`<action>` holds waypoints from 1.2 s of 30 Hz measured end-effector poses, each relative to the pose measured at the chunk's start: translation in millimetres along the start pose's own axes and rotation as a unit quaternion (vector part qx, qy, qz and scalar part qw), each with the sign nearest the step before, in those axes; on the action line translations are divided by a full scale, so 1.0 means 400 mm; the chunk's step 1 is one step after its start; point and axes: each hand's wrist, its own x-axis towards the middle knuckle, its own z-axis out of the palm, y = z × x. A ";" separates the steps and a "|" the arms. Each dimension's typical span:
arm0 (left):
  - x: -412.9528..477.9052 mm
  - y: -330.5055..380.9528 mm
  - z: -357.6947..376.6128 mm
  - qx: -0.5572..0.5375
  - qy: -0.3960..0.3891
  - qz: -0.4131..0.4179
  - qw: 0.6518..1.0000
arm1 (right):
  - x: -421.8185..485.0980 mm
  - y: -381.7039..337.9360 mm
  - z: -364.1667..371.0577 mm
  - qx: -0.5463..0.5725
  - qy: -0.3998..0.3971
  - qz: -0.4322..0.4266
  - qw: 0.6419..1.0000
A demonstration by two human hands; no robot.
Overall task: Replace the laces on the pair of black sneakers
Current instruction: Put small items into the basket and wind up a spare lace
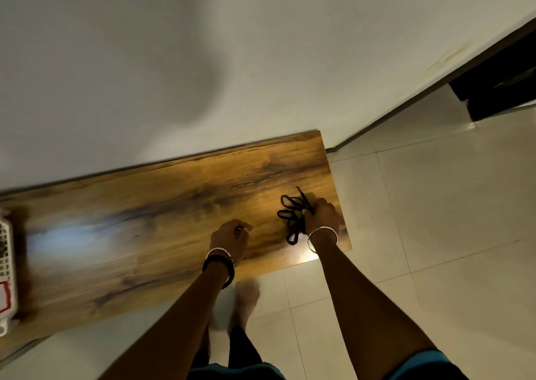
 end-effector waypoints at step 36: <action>-0.660 0.158 -0.681 -0.322 0.047 0.162 0.932 | -1.027 -0.517 -0.263 0.384 0.107 -0.365 0.841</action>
